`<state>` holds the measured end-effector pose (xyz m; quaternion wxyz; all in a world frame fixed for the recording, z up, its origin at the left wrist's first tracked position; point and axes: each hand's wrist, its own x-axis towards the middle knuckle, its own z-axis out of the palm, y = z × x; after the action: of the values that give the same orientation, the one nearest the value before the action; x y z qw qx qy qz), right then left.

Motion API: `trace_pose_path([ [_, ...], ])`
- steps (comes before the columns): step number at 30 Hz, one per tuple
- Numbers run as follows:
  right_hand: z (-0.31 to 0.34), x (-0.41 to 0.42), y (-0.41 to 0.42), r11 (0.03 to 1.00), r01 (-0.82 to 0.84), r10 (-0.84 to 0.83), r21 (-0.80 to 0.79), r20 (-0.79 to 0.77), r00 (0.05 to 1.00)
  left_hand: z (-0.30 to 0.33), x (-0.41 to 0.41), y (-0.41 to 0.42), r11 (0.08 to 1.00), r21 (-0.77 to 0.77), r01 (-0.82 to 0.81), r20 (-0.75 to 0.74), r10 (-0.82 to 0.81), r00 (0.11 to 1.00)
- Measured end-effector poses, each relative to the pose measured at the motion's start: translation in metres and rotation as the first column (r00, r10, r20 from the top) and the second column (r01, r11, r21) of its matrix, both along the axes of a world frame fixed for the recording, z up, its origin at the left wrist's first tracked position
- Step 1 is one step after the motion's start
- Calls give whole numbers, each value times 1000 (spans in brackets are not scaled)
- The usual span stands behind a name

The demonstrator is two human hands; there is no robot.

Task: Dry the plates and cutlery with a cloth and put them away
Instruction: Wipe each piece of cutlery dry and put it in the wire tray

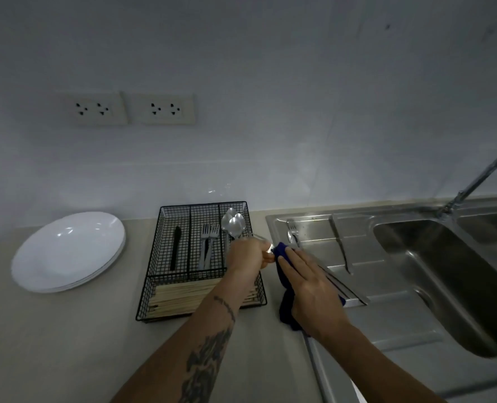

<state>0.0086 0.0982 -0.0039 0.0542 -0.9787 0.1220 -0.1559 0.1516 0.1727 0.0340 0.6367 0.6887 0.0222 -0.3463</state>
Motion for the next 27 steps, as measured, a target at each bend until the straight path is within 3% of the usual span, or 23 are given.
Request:
trace_pose_path([
  [2, -7, 0, -7, 999, -1, 2, 38, -42, 999, -1, 14, 6, 999, 22, -38, 54, 37, 998],
  [6, -18, -2, -20, 994, 46, -41, 100, -53, 998, -10, 51, 32, 972, 89, -217, 321, 179, 930],
  [9, -14, 7, -22, 990, 63, -62, 123, -11, 998, -8, 81, 41, 950, 35, -311, 373, 276, 886],
  [13, -15, 20, -25, 986, 77, -77, 147, -2, 997, -10, 108, 37, 958, 174, -228, 499, 113, 859],
  [16, -17, 22, -28, 981, 87, -89, 173, 3, 996, -21, 121, 27, 953, 290, -92, 433, -45, 900],
  [19, -17, 20, -33, 977, 109, -115, 186, 22, 993, -32, 123, 17, 871, 492, 18, 320, -200, 926],
  [21, -17, 17, -37, 972, 131, -136, 197, 11, 991, -45, 119, 14, 813, 581, 17, 300, -234, 925],
  [27, -17, 4, -52, 947, 181, -191, 265, 12, 982, -67, 112, 7, 782, 619, -73, 424, -255, 869],
])
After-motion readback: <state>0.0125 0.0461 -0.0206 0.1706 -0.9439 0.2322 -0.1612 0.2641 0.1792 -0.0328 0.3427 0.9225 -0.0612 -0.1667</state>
